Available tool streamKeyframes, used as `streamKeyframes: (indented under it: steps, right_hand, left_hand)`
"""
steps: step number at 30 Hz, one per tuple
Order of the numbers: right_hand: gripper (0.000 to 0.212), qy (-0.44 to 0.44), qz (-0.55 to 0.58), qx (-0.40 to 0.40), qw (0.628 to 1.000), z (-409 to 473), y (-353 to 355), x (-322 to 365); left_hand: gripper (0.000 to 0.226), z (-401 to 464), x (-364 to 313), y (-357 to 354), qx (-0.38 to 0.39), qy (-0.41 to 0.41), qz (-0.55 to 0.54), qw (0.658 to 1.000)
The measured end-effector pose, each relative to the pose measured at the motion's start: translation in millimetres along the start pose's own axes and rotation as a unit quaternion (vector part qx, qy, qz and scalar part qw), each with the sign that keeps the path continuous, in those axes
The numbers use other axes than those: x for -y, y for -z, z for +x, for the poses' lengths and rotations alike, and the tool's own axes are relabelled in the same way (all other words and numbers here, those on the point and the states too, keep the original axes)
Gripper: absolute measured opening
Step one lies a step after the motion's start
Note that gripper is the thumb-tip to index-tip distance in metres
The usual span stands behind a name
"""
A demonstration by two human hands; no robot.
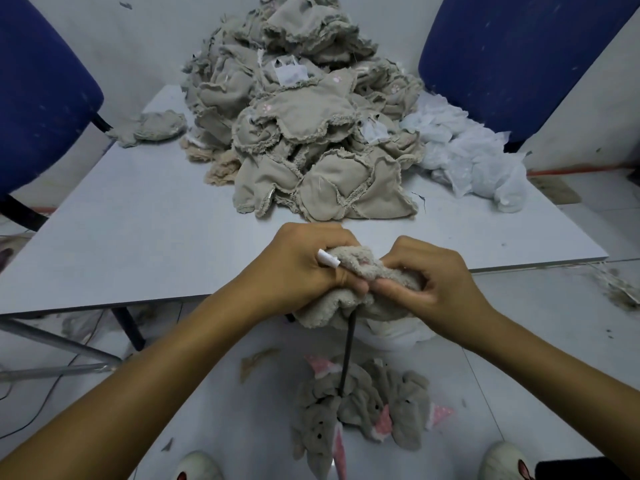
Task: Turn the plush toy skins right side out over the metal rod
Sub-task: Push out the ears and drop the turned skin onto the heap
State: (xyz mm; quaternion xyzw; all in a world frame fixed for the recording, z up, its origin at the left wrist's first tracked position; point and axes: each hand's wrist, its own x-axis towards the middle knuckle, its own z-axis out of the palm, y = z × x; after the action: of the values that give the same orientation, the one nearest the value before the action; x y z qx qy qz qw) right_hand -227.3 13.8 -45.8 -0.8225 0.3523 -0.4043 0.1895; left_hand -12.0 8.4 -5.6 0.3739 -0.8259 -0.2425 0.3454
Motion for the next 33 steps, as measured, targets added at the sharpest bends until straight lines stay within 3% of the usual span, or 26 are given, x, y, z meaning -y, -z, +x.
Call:
streamKeyframes:
  steps: [3, 10, 12, 14, 16, 19, 21, 23, 25, 28, 31, 33]
  right_hand:
    - [0.017, -0.021, -0.010, 0.008, 1.000, -6, -7, -2]
    - [0.018, -0.020, -0.031, 0.009, 0.999, -7, -13, 3]
    - [0.020, -0.005, -0.027, -0.027, 0.999, -5, -14, 8]
    - [0.021, 0.011, -0.016, -0.070, 0.997, 1, -13, 11]
    - [0.021, 0.017, -0.006, -0.073, 0.997, 5, -11, 11]
    - [0.022, -0.002, -0.005, -0.004, 1.000, 4, -11, 5]
    - [0.013, -0.010, -0.013, 0.033, 0.999, -1, -15, 0]
    - [0.033, -0.010, -0.026, 0.034, 0.999, -7, -21, -1]
    - [0.033, 0.000, -0.048, 0.018, 0.999, -12, -24, -1]
    - [0.024, 0.018, -0.083, 0.016, 0.996, -15, -23, 2]
    - [0.019, 0.024, -0.079, -0.014, 0.996, -9, -18, 8]
    - [0.021, 0.036, -0.085, -0.066, 0.994, -1, -15, 11]
  left_hand:
    - [0.019, -1, 6, -4, 0.030, 0.017, 0.047, 0.998]
    - [0.018, -8, 20, -7, 0.048, -0.056, 0.084, 0.994]
    - [0.020, -10, 20, -10, 0.018, -0.047, 0.040, 0.998]
    - [0.020, -9, 16, -11, -0.026, 0.007, -0.063, 0.998]
    - [0.027, -6, 16, -9, -0.023, 0.070, -0.097, 0.993]
    - [0.033, -8, 18, -9, 0.071, 0.113, -0.026, 0.991]
    - [0.028, -9, 18, -10, 0.158, 0.116, 0.087, 0.977]
    - [0.040, -9, 18, -14, 0.207, 0.123, 0.240, 0.940]
    - [0.034, -8, 19, -14, 0.193, 0.136, 0.247, 0.940]
    - [0.028, -12, 15, -9, 0.141, 0.105, 0.096, 0.980]
    - [0.025, -8, 4, -7, 0.035, 0.030, -0.037, 0.998]
    - [0.026, -4, 2, -8, -0.041, -0.027, -0.028, 0.998]
